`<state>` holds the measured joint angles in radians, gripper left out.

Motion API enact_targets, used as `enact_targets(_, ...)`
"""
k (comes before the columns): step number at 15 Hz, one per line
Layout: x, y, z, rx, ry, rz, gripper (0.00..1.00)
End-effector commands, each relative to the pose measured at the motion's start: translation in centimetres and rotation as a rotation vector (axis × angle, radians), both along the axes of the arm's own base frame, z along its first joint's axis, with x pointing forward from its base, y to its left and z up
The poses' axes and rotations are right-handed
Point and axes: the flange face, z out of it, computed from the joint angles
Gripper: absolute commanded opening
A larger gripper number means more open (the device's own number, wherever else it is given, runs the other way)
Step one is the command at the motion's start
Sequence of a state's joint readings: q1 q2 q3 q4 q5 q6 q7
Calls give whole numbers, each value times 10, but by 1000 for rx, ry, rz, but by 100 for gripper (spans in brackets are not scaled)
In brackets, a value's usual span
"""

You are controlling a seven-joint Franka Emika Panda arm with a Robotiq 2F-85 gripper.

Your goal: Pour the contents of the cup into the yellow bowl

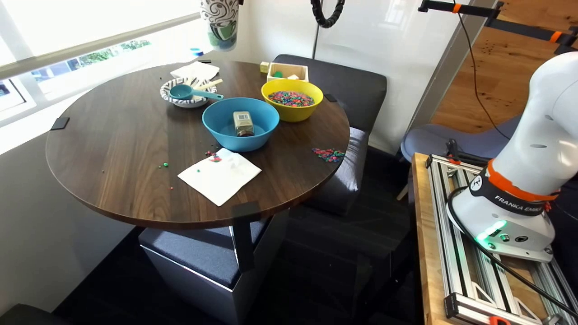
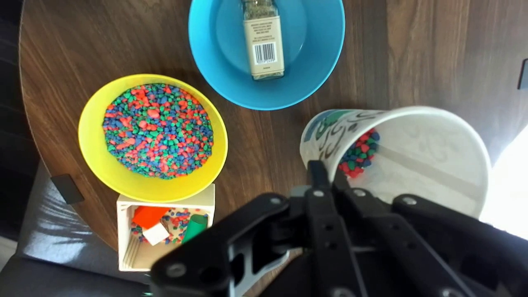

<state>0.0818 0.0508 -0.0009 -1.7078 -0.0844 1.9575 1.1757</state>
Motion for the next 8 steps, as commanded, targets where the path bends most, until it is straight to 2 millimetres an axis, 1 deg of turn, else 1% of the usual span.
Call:
enact_targets(1,0,-2,-4,-52,15,6,1)
enact_targets(2,0,-7,-4,-99,18,-5,1)
enact_targets(5,-1,-17,-3,-160,34,-16,1)
enact_targets(8,-3,-32,-2,-221,63,-29,1)
